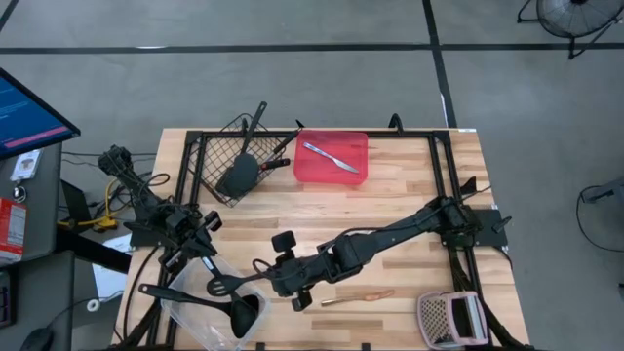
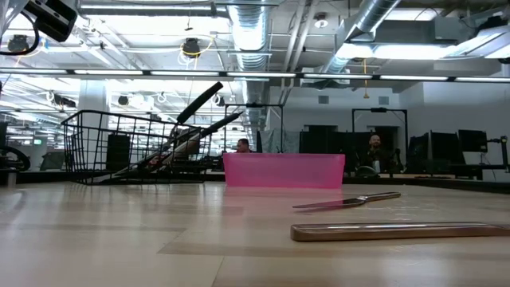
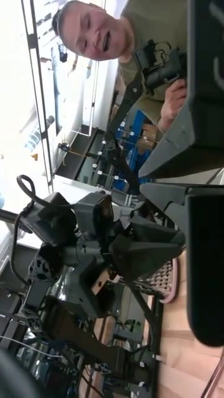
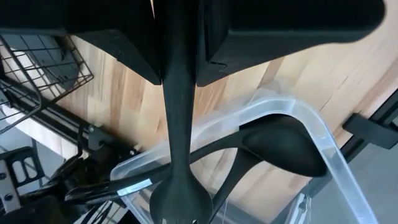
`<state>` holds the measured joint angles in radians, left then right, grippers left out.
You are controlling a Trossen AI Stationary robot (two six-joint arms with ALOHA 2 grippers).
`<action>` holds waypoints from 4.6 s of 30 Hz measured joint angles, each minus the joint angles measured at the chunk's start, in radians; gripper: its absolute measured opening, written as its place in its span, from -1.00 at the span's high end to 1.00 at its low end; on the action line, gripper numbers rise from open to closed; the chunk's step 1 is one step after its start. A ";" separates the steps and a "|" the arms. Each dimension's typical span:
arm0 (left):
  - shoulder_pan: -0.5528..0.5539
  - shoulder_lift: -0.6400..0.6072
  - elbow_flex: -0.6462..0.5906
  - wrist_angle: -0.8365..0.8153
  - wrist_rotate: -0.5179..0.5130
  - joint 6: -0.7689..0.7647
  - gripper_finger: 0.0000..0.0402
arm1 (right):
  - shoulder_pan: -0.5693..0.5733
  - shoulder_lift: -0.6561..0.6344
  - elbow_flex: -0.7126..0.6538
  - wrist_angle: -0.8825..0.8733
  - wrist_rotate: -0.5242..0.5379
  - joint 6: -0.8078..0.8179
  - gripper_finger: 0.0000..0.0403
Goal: Pick & Place Kitchen Items
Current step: Put the slotted spatula into the white bin
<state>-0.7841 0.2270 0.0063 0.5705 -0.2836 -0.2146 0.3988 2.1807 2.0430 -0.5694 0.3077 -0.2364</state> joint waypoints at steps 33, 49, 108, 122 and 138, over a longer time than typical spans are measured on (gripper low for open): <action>0.000 0.000 0.000 0.128 -0.282 0.108 0.96 | -0.037 0.000 -0.002 -0.055 -0.022 0.020 0.65; 0.000 0.000 0.000 0.346 -0.284 0.079 0.96 | -0.037 0.000 -0.002 -0.063 -0.023 0.020 0.65; 0.000 0.501 0.671 -0.411 -0.648 -0.052 -0.07 | -0.039 0.000 0.041 -0.169 -0.047 0.026 0.65; 0.000 0.498 0.690 -0.607 -0.600 -0.246 -0.07 | -0.039 -0.001 0.203 -0.367 -0.045 0.020 0.65; 0.231 0.546 0.690 -0.717 -0.294 -0.402 -0.15 | -0.031 -0.001 0.228 -0.447 -0.044 0.047 0.65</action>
<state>-0.5529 0.7725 0.6968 -0.1466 -0.5776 -0.6161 0.3676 2.1796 2.2707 -1.0167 0.2634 -0.1899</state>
